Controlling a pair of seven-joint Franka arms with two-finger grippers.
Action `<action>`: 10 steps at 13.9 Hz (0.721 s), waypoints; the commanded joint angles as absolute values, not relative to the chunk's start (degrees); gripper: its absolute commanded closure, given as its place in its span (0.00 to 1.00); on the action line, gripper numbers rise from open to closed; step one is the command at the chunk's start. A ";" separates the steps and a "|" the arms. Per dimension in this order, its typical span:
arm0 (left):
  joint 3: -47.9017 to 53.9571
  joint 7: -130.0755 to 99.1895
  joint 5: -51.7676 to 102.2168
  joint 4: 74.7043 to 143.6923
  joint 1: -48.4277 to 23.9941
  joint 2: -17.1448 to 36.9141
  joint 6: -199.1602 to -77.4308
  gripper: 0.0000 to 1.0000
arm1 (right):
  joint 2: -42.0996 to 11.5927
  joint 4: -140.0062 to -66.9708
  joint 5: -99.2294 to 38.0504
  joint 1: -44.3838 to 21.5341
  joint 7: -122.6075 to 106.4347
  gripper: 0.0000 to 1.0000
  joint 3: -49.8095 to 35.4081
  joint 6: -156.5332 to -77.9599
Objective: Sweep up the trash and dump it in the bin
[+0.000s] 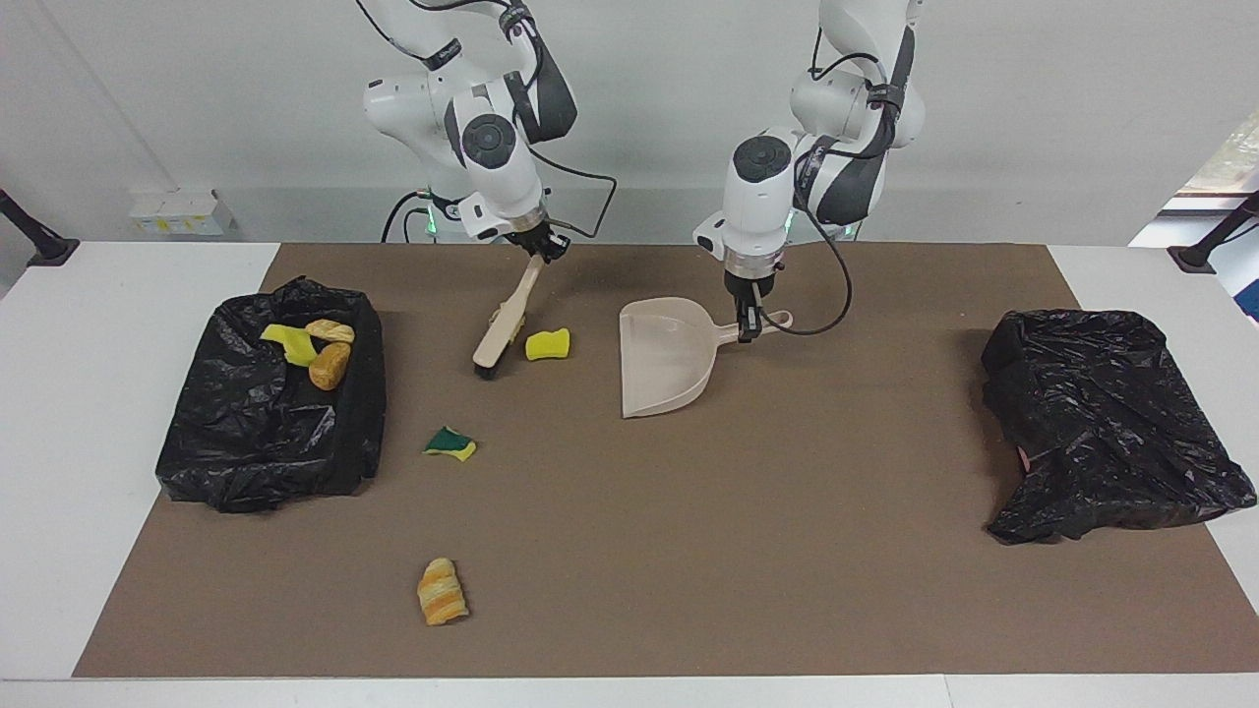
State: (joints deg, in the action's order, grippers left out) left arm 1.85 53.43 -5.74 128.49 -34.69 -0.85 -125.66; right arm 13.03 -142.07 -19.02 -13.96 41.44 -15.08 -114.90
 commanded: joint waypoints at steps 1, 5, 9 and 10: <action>1.23 50.64 -7.03 131.40 -36.39 -2.72 -128.05 1.00 | 1.09 -133.28 -20.83 -17.03 39.38 1.00 -15.47 -118.65; 1.23 47.81 -6.94 131.40 -38.14 -2.90 -128.76 1.00 | -4.30 -125.08 -20.83 -21.78 35.96 1.00 -15.47 -119.70; 1.23 46.76 -6.94 131.40 -38.06 -2.73 -129.72 1.00 | -6.06 -121.04 -21.53 -23.38 34.98 1.00 -15.47 -120.86; 1.23 46.76 -6.94 131.40 -37.97 -2.64 -129.90 1.00 | -5.28 -120.76 -21.27 -23.38 34.72 1.00 -15.47 -120.33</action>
